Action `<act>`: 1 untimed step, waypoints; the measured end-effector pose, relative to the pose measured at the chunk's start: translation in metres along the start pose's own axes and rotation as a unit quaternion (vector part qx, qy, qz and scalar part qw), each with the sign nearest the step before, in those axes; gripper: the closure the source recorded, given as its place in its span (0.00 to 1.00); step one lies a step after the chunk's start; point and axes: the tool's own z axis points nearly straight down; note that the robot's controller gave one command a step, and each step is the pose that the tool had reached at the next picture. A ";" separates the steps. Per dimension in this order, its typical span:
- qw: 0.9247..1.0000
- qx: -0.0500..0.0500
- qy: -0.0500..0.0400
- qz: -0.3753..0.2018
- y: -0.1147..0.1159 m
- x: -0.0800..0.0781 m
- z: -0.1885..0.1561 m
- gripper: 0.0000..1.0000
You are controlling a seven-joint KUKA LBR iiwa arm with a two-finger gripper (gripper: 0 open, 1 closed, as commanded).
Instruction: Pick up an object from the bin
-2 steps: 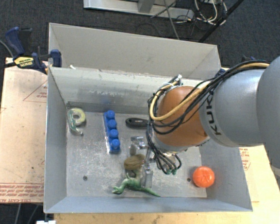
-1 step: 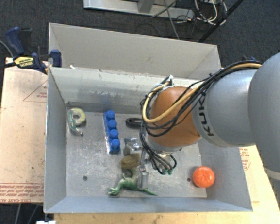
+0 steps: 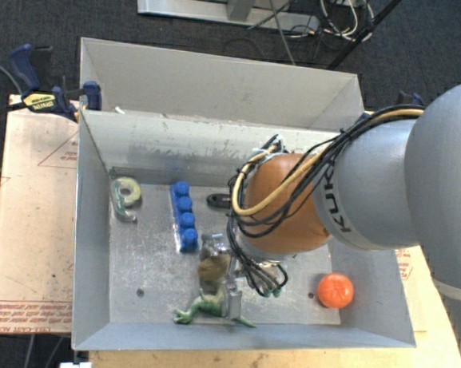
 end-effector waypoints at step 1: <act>1.000 -0.002 0.007 -0.008 -0.011 -0.012 0.005 0.00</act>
Offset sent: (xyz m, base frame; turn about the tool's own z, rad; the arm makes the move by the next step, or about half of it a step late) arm 0.0211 0.0944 -0.0130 -0.1818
